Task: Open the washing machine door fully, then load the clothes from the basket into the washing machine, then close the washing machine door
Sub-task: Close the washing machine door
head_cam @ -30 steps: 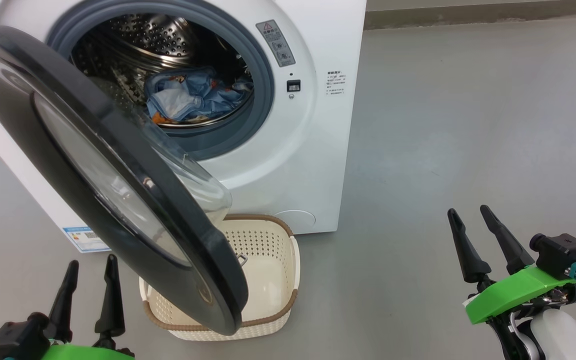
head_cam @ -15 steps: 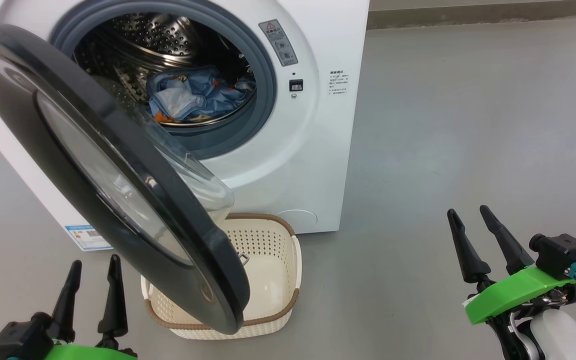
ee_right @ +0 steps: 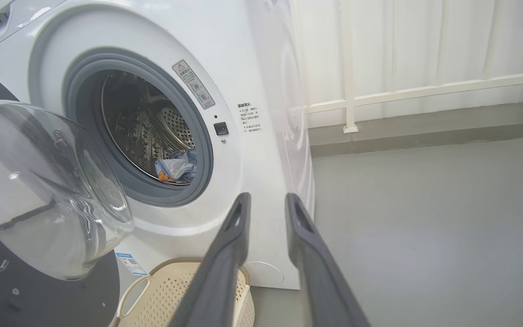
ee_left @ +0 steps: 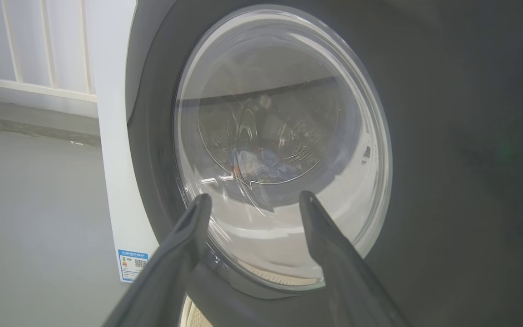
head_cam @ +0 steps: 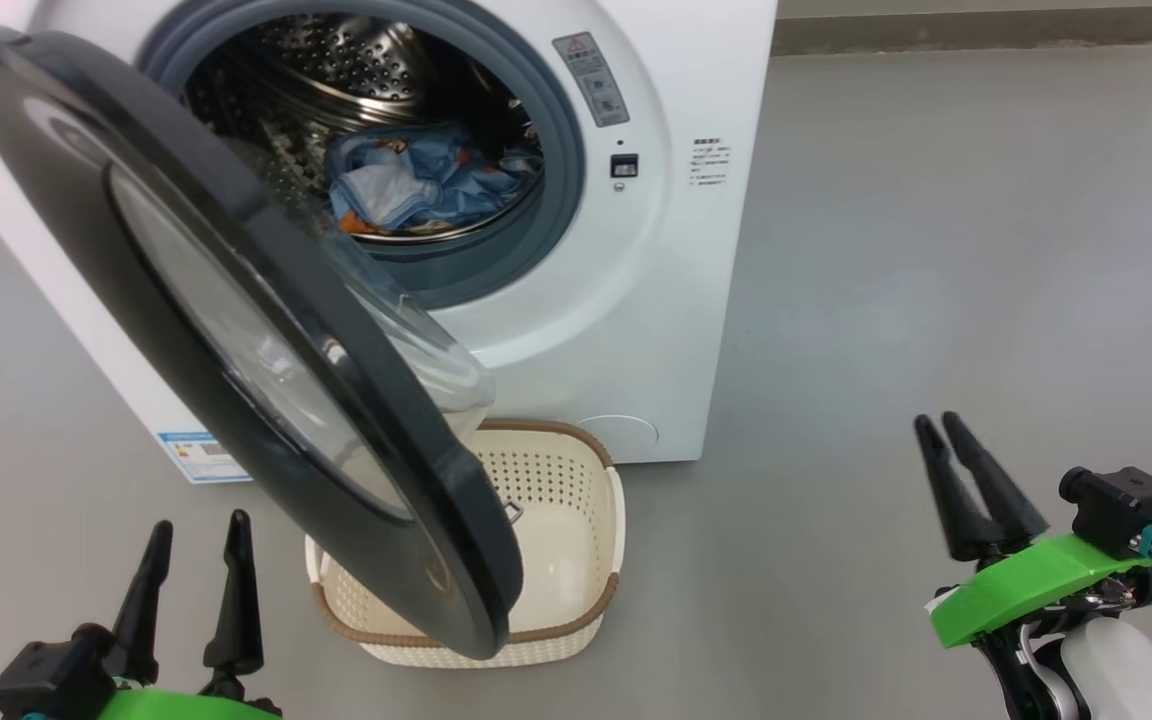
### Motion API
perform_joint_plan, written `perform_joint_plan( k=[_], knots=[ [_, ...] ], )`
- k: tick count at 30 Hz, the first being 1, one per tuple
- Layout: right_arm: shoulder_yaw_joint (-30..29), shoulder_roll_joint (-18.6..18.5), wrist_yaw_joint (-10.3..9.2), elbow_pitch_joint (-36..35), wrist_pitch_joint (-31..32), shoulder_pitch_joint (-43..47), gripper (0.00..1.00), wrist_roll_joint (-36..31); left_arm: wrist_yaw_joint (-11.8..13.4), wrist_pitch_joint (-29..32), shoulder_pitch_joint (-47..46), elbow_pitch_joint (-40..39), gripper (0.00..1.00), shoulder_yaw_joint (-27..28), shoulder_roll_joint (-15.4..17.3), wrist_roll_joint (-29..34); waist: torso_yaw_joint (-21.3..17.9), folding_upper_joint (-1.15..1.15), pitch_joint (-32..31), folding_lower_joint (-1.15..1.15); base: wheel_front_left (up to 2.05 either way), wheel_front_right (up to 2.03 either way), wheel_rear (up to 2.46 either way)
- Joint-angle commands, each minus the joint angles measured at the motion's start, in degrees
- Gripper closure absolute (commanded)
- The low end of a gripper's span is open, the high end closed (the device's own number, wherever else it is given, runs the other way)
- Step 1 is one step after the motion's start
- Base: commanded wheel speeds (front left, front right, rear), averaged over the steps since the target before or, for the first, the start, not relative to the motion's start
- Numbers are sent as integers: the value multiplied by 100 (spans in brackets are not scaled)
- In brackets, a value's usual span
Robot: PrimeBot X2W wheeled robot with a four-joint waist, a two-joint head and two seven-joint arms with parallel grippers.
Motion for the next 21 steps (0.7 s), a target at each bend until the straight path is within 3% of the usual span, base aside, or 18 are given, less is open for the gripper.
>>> perform_joint_plan(
  k=[1,15,21],
  knots=[
    [52,-59,32,-164,-70,-92,100,25,-23,-61,-155,-94,0,163,111,35,111,0,15,0,0,0,0],
    [395,149,32,-382,-70,-461,100,69,-23,-22,-162,-27,0,-24,82,-22,1044,0,-11,0,0,0,0],
    [360,250,32,-794,-70,-598,100,-7,1,-12,-107,-20,0,5,137,-71,1431,0,-61,0,0,0,0]
  ],
)
